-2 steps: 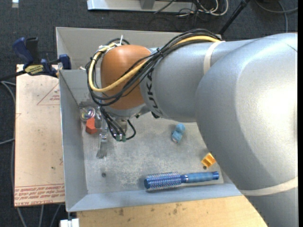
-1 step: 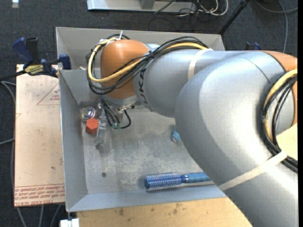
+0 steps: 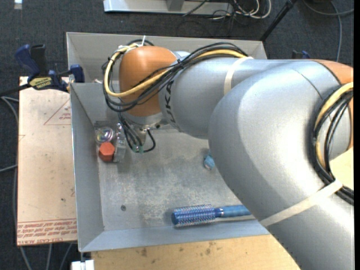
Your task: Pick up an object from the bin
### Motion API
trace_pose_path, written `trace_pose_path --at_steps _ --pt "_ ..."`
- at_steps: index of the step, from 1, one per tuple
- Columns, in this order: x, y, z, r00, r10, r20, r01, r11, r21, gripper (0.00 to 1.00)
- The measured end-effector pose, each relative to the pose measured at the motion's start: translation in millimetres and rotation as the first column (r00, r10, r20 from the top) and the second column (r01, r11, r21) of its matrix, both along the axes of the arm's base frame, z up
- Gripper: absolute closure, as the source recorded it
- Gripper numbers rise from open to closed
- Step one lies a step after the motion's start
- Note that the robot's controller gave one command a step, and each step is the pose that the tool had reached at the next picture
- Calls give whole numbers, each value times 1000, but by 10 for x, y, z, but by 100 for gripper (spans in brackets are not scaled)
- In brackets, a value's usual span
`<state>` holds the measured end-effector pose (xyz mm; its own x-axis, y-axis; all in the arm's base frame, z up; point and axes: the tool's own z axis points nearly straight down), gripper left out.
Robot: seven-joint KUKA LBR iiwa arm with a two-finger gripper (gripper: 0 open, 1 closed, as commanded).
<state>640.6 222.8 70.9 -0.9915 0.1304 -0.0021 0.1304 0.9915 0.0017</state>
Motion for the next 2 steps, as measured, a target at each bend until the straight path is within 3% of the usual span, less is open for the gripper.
trace_pose_path --at_steps 1,2 --pt "-194 263 1831 999 31 9 -31 1000 4 100" --pt "-204 251 1773 1000 29 1 -29 1000 0 0"
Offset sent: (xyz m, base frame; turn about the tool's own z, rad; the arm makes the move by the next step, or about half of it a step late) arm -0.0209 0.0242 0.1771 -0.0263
